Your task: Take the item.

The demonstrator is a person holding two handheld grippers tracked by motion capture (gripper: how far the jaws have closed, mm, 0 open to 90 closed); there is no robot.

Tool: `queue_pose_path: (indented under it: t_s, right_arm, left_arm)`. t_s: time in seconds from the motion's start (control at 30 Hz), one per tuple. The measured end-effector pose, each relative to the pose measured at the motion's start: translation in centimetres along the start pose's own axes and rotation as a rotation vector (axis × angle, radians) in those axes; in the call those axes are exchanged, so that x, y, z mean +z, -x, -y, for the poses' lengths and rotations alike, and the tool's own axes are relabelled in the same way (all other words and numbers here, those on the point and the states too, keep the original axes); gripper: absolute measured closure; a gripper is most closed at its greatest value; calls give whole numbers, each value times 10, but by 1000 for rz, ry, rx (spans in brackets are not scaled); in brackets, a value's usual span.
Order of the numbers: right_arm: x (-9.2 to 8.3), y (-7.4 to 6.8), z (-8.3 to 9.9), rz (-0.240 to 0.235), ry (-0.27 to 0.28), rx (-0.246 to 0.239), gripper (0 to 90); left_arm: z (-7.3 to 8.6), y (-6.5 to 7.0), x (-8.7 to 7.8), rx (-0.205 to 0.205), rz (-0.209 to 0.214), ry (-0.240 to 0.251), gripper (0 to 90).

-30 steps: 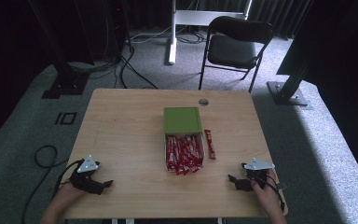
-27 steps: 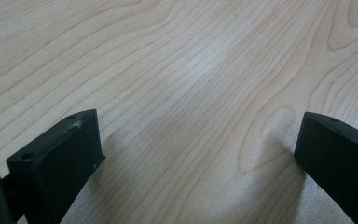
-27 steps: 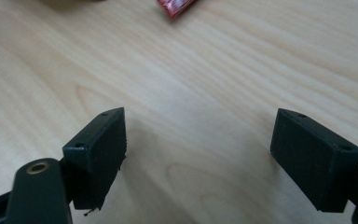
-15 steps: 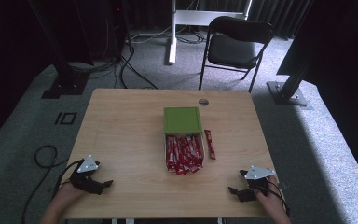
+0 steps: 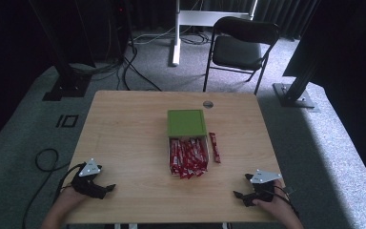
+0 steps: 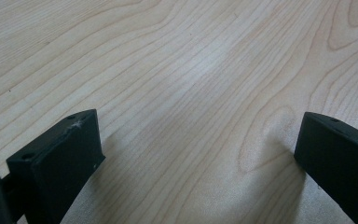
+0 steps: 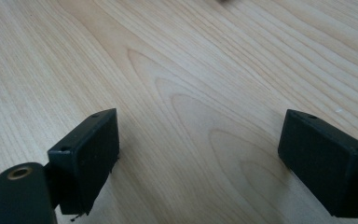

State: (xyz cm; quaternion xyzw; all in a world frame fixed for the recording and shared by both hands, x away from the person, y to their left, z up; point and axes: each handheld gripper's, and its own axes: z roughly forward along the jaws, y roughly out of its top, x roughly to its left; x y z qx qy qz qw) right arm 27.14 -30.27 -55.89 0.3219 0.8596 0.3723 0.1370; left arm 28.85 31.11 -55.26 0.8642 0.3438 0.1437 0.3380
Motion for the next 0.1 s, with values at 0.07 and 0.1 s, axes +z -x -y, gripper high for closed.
queue_pose_path:
  t_s: [0.07, 0.1]
  right_arm:
    - [0, 0, 0, 0, 0, 0, 123]
    - [0, 0, 0, 0, 0, 0, 123]
  left_arm:
    - [0, 0, 0, 0, 0, 0, 16]
    - [0, 0, 0, 0, 0, 0, 16]
